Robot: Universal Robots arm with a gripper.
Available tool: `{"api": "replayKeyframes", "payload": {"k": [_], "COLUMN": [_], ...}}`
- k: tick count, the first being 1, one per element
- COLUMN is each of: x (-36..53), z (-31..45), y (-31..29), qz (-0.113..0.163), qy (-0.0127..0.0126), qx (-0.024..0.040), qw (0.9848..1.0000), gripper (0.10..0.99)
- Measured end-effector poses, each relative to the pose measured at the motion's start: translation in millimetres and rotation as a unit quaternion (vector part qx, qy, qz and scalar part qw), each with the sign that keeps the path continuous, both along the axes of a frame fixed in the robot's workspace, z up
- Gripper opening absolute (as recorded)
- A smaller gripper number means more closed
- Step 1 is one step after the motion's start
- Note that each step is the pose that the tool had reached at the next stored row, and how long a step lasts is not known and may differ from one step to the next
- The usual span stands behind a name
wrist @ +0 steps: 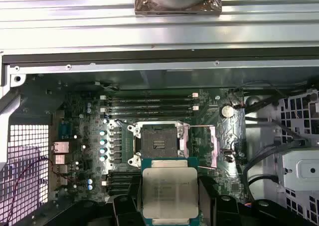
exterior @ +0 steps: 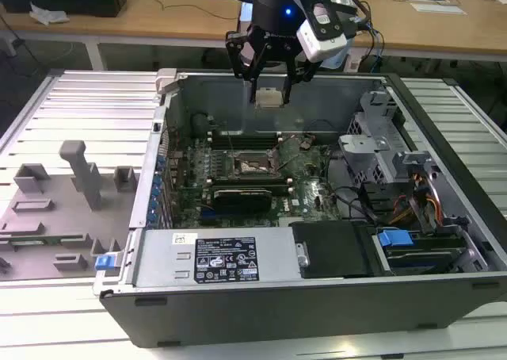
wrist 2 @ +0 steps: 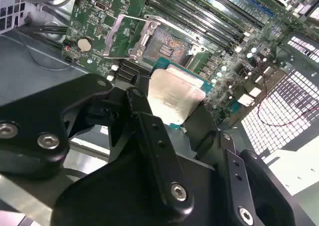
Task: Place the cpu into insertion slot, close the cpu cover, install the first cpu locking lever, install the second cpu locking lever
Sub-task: 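Place the cpu into insertion slot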
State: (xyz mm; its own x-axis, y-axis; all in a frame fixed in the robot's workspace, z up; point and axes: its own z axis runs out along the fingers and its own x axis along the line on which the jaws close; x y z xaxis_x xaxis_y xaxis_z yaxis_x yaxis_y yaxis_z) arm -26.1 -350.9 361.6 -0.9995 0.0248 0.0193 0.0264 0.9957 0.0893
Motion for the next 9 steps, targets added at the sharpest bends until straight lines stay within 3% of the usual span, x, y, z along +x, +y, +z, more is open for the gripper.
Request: {"api": "replayKeyframes", "payload": {"k": [9], "x": [0.0], "z": [-2.0], "y": [0.0], "qz": [0.000], "qy": [0.0000], "qx": [0.0000], "qw": [1.0000], "gripper": [0.541]}}
